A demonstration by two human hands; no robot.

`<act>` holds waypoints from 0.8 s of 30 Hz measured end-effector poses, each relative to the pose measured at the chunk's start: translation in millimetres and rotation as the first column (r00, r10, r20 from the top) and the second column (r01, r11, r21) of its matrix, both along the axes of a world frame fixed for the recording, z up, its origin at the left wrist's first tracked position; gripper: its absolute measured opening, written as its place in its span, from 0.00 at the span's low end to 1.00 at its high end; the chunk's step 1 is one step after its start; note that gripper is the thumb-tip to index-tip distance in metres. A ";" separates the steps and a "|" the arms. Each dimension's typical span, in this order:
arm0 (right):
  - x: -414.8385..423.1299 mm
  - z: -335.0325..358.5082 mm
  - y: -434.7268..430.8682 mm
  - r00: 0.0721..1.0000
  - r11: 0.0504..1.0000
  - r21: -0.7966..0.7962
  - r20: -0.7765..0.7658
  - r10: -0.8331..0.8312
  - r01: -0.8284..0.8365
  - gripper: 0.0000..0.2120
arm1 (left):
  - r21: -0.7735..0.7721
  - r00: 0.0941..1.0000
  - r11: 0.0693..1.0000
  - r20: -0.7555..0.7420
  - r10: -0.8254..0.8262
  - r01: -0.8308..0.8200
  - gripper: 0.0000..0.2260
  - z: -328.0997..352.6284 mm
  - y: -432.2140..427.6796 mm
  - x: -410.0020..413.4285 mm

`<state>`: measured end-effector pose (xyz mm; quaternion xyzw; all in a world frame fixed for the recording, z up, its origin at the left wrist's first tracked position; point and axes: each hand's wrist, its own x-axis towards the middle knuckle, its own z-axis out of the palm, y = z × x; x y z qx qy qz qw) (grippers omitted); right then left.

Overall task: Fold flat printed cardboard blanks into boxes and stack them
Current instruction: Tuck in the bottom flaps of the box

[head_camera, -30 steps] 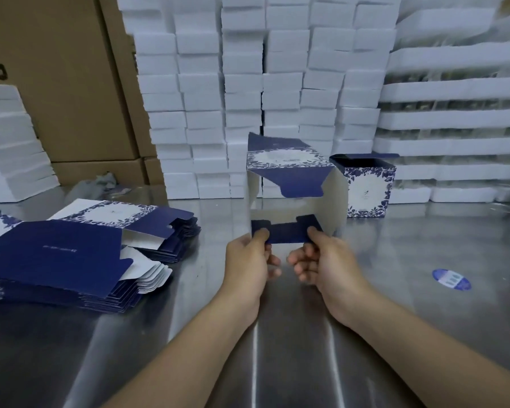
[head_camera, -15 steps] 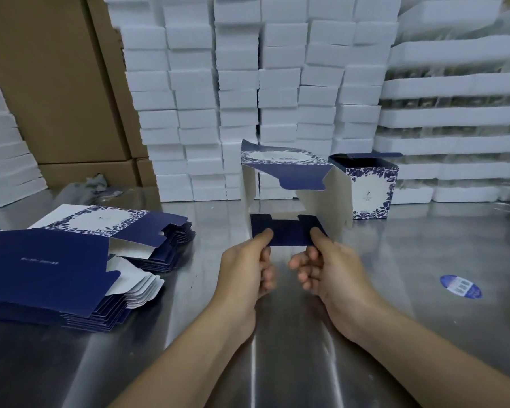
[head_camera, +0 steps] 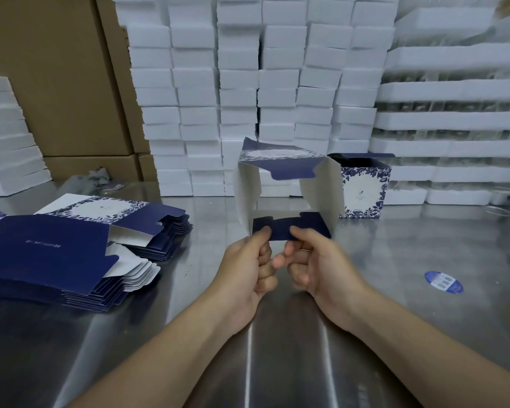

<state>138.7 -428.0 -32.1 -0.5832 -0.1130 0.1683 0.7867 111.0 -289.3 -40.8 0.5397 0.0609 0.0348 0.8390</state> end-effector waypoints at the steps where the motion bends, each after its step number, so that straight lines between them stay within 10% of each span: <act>1: -0.3 -0.6 0.2 1.000 1.000 -0.006 0.005 0.002 -0.002 0.17 | 0.014 1.000 1.000 0.001 -0.014 0.014 0.19 -0.2 -0.4 -0.5; 24: -1.9 3.3 -1.3 0.999 0.999 -0.036 -0.008 0.035 -0.035 0.16 | 0.076 0.993 0.992 0.052 -0.105 0.101 0.25 1.5 -4.9 -0.8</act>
